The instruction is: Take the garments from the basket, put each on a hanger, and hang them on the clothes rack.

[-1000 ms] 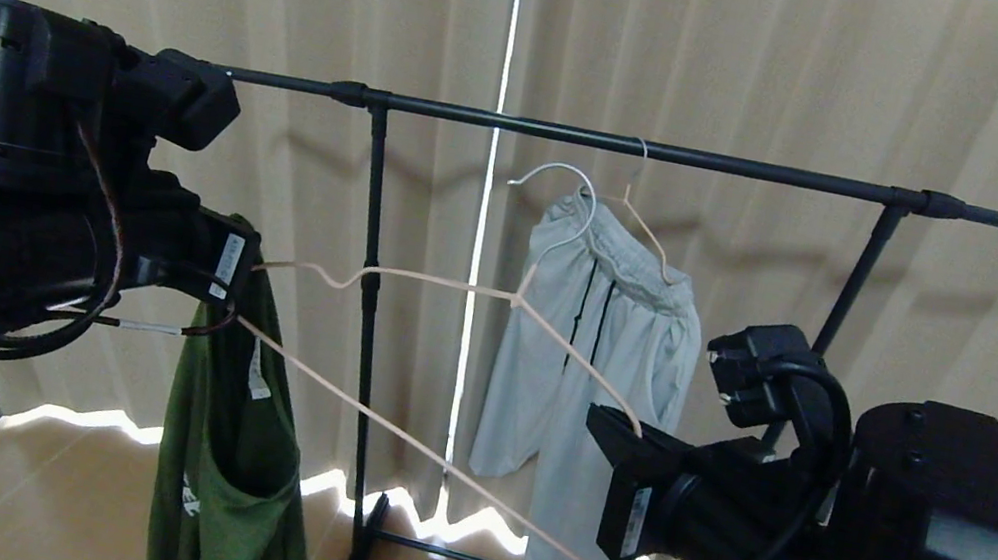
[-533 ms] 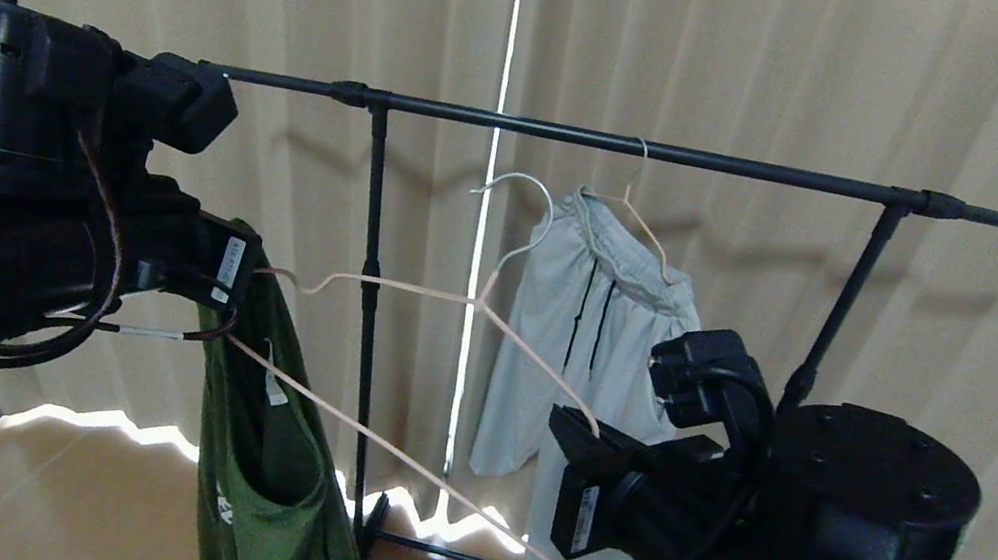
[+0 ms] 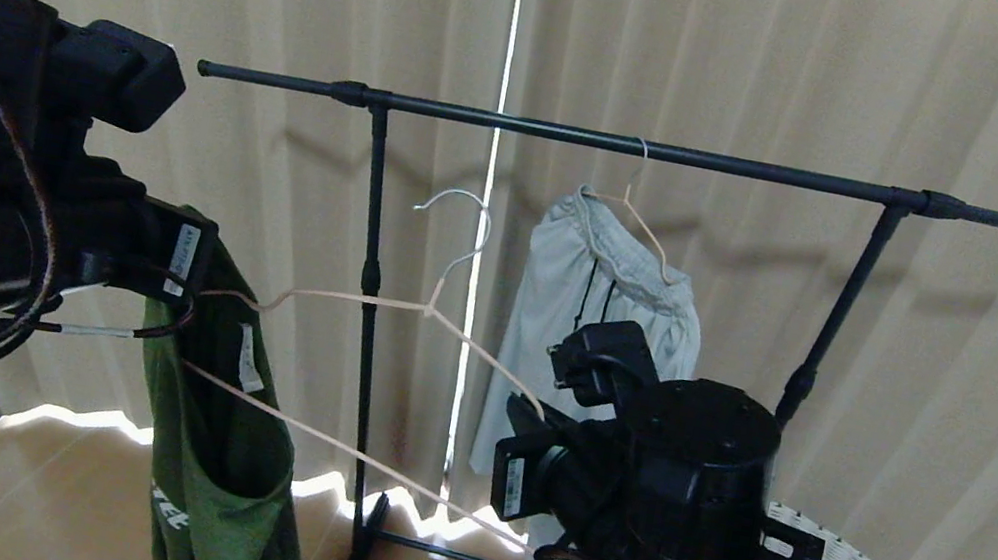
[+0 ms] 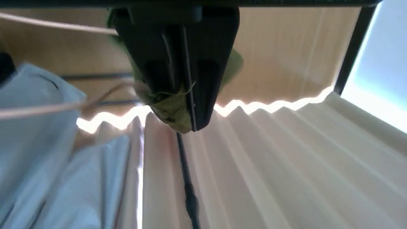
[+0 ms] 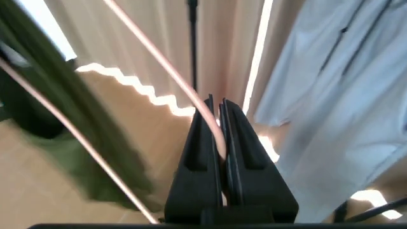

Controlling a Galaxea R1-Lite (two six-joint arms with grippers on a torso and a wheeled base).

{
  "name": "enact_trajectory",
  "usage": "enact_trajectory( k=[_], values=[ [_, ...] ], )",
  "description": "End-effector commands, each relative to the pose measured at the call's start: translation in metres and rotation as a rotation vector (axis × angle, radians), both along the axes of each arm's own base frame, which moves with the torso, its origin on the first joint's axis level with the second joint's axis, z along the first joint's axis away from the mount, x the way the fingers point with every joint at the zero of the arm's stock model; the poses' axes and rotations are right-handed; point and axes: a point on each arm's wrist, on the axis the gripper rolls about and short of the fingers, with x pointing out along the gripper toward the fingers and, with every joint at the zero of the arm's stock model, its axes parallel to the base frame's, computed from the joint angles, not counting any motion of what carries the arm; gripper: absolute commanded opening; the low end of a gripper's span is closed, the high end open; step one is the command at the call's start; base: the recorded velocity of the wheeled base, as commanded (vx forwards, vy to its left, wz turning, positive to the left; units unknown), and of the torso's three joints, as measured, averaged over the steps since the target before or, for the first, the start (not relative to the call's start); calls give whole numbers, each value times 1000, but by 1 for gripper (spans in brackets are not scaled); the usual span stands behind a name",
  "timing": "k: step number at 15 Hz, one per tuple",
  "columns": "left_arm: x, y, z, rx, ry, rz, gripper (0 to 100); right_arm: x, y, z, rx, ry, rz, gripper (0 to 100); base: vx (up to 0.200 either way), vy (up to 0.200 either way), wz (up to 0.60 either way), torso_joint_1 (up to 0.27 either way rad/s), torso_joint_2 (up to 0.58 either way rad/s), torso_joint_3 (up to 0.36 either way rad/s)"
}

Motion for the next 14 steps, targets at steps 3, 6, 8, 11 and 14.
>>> enact_trajectory(
  k=[3, 6, 8, 11, 14],
  values=[
    [-2, 1, 3, 1, -14, 10, 0, 17, -20, -8, -51, -3, -82, 0, 0, 0, 0, 0, 0, 0],
    [-2, -1, 2, 7, -5, 1, 0, 26, -26, -4, -40, -15, -114, 0, 0, 0, 0, 0, 0, 0],
    [-2, -8, 1, 2, -3, -24, 0, 27, -24, -1, -28, -22, -113, 0, 0, 0, 0, 0, 0, 0],
    [3, -25, -4, -42, 7, -57, 0, 27, -21, 1, -12, -40, -106, 0, 0, 0, 0, 0, 0, 0],
    [9, -34, -4, -77, 10, -72, 0, 21, -15, -1, -9, -43, -77, 0, 0, 0, 0, 0, 0, 0]
  ],
)
